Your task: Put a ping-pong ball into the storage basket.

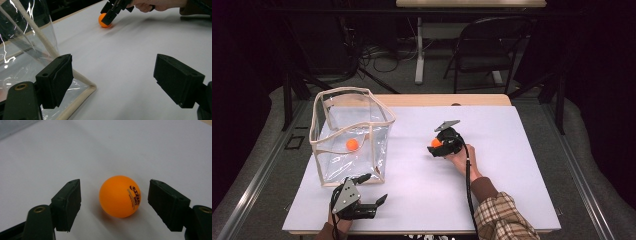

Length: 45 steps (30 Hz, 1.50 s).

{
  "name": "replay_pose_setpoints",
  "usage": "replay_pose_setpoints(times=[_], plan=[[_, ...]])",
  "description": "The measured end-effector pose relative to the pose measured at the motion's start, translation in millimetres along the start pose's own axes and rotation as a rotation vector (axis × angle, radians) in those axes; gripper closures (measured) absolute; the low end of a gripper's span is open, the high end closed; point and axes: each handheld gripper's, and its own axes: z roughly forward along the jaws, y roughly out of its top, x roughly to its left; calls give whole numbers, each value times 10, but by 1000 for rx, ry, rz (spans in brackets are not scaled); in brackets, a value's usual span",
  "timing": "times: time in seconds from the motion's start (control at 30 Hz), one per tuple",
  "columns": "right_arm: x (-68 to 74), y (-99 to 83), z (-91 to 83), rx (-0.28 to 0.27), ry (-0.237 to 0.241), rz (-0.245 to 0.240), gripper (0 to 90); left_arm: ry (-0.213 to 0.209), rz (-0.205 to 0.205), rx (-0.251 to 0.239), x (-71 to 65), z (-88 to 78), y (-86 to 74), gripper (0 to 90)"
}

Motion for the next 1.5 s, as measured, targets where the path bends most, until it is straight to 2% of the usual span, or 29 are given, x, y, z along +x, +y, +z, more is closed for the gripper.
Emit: replay_pose_setpoints(times=[0.33, 0.6, 0.73, 1.5], plan=[[8, -5, 27, 23, -12, -3, 363, 0, 0, 0, -2, 2, 1, 159], [1, -16, 44, 39, -12, 1, 496, 0, 3, 1, 0, 0, 1, 159], [8, -12, 37, 48, -15, -6, 502, 1, 5, 0, 1, -2, 2, 159], [-6, 48, -180, 4, -12, -7, 503, 0, 7, 1, 2, -8, 3, 159]])
